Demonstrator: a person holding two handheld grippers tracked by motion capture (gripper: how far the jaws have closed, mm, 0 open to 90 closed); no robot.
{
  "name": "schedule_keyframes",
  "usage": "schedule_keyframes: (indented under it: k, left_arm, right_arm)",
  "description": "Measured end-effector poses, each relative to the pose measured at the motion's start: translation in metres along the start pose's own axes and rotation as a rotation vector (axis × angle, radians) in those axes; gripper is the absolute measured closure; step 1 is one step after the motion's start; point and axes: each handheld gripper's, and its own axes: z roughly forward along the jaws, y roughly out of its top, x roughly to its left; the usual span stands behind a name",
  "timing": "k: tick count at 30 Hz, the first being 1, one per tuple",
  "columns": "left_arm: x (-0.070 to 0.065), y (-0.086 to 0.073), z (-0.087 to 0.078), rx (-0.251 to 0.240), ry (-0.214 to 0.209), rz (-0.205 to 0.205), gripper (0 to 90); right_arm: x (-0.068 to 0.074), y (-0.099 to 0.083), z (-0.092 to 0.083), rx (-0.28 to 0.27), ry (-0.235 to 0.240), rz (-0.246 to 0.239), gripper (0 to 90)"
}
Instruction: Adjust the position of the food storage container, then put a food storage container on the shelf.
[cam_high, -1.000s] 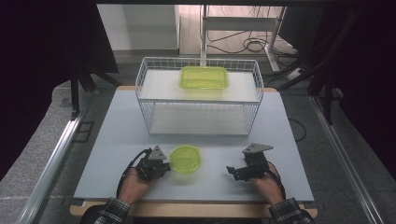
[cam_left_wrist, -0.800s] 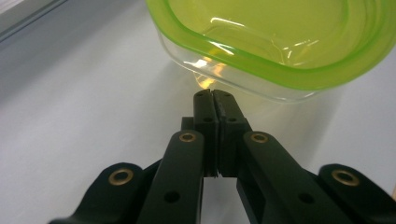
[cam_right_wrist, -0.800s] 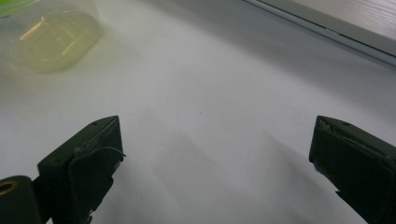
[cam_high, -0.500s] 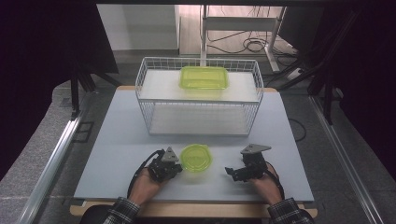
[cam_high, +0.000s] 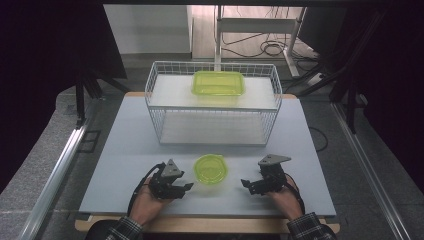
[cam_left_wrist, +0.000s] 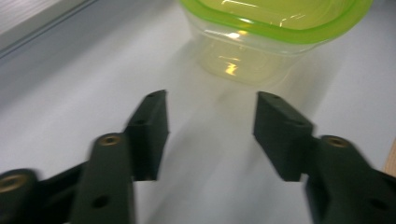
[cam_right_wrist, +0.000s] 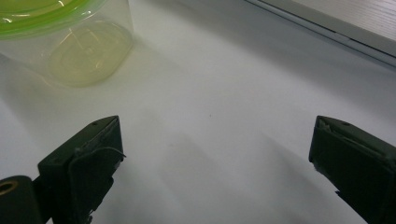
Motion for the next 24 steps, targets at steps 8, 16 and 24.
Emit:
schedule_keyframes:
  k: [8, 16, 24]
  left_arm:
    - [0.007, -0.013, -0.011, -0.009, 0.04, -0.032, 15.2]
    - [0.009, -0.02, -0.018, -0.024, 0.035, -0.035, 9.4]
    - [0.009, -0.023, -0.016, -0.026, 0.045, -0.006, 8.5]
  right_arm:
    - [0.002, 0.0, 0.001, 0.006, 0.008, -0.01, 3.1]
    - [0.003, 0.003, -0.002, -0.027, 0.04, -0.012, 1.2]
    - [0.0, 0.006, -0.004, -0.057, 0.034, 0.021, 0.3]
